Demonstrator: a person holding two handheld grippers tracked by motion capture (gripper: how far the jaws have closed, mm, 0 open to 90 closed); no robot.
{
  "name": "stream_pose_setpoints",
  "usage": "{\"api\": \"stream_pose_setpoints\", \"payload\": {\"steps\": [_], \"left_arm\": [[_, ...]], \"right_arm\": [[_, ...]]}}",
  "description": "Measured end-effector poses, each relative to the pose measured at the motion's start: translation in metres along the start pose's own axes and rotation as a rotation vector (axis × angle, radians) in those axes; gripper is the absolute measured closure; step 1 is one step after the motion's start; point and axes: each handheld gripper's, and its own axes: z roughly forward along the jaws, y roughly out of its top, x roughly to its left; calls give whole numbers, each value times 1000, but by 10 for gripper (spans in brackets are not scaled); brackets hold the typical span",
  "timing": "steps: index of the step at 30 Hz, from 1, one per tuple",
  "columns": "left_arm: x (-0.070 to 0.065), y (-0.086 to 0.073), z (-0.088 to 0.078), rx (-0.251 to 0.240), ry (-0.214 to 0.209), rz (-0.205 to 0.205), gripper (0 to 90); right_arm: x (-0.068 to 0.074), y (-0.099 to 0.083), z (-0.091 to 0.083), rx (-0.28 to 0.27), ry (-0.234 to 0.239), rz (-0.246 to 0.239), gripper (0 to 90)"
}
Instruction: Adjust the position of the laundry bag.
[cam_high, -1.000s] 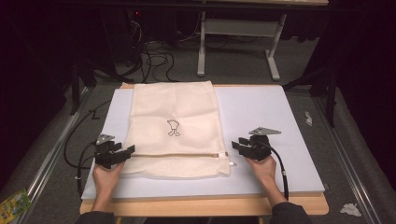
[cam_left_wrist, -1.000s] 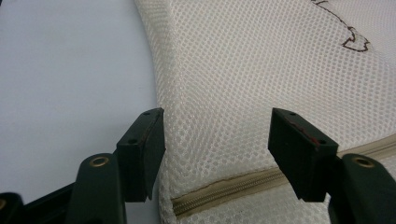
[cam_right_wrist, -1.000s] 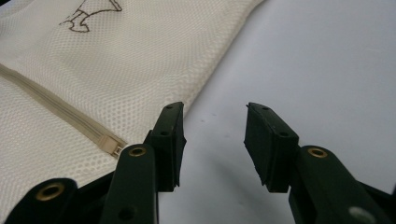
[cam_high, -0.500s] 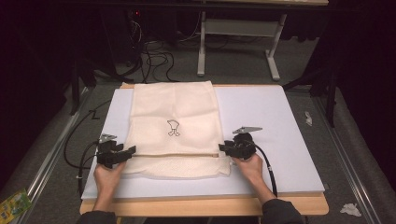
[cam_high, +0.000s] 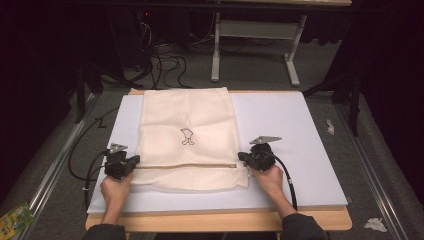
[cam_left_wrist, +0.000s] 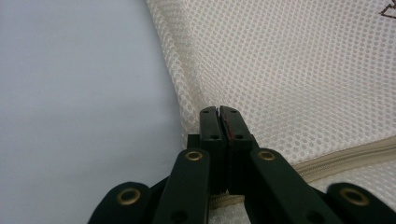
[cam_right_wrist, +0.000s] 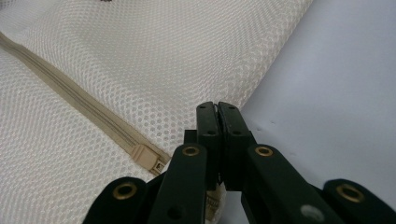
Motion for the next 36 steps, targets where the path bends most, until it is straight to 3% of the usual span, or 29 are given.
{"api": "stream_pose_setpoints", "payload": {"steps": [13,25,36], "left_arm": [[-15,6,5,-7,-72,12,898],[-35,12,15,5,-101,52,898],[-49,14,21,5,-134,57,896]], "right_arm": [[-14,-11,-18,-30,-21,32,895],[-27,-24,-35,-43,-40,41,896],[-40,-33,-49,-47,-67,56,895]]}}
